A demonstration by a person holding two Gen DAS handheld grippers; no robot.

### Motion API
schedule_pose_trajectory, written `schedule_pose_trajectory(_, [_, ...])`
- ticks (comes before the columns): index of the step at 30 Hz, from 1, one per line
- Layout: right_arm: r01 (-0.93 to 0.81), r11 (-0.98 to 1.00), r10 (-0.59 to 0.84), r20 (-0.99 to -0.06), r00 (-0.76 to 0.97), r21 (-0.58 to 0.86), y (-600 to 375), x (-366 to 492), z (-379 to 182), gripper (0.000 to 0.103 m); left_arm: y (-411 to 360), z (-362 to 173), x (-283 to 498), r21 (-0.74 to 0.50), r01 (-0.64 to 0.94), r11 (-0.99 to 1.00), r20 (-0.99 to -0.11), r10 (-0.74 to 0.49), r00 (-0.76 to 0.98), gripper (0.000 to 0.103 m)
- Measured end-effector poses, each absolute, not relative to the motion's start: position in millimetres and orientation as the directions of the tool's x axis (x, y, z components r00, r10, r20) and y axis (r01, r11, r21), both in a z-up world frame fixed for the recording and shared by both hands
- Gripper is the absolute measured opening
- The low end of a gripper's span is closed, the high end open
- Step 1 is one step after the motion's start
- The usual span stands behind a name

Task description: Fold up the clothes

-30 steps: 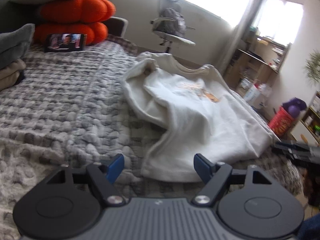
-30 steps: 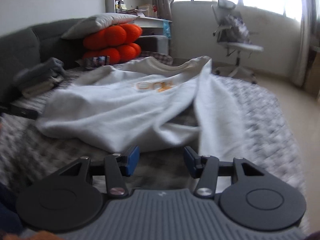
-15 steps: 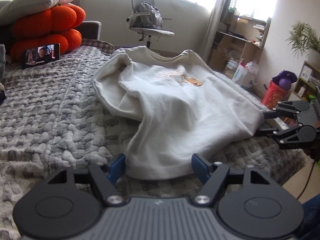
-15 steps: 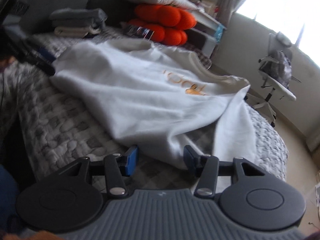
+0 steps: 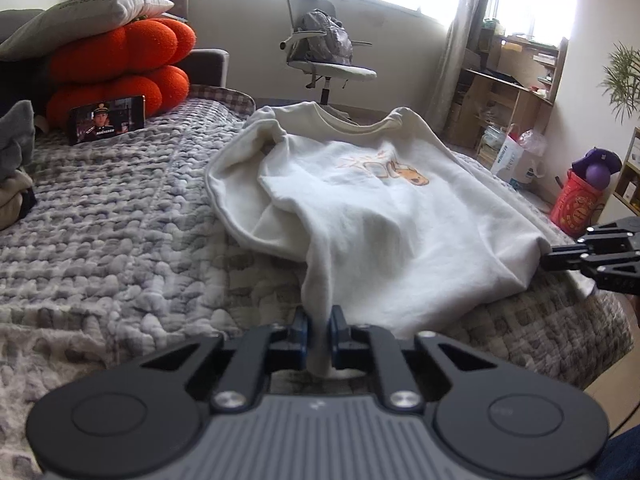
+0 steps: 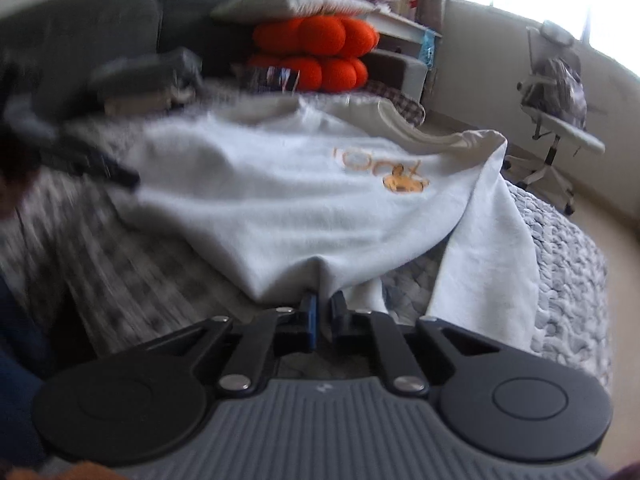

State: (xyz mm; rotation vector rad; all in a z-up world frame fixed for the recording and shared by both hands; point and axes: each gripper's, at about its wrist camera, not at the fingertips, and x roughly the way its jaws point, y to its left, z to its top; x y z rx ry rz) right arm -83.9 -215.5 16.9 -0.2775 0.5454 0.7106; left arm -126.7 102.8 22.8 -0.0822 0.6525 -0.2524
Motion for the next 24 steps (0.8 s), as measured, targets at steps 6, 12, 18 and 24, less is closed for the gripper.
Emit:
schedule_pose_trajectory(6, [-0.693, 0.715, 0.64, -0.486, 0.595, 0.094, -228.5, -94.8, 42.7, 0.002, 116.1, 56.0, -134.4, -0.248, 0.216, 0.944, -0.538, -0.319, 0.78, 0.01])
schedule_pose_trajectory(12, [-0.681, 0.729, 0.632, -0.444, 0.635, 0.066, -236.2, -103.4, 55.8, 0.005, 113.5, 77.6, -135.2, -0.25, 0.228, 0.941, -0.502, -0.327, 0.801, 0.01])
schedule_pose_trajectory(18, [-0.629, 0.756, 0.445, -0.564, 0.696, -0.179, -230.9, -93.0, 9.6, 0.018, 118.7, 54.6, -125.1, -0.268, 0.183, 0.946, -0.552, -0.307, 0.776, 0.01])
schedule_pose_trajectory(24, [-0.678, 0.676, 0.45, -0.566, 0.691, -0.29, -224.0, -99.3, -1.4, 0.077, 126.9, 38.6, -124.1, -0.291, 0.171, 0.941, -0.557, -0.312, 0.77, 0.01])
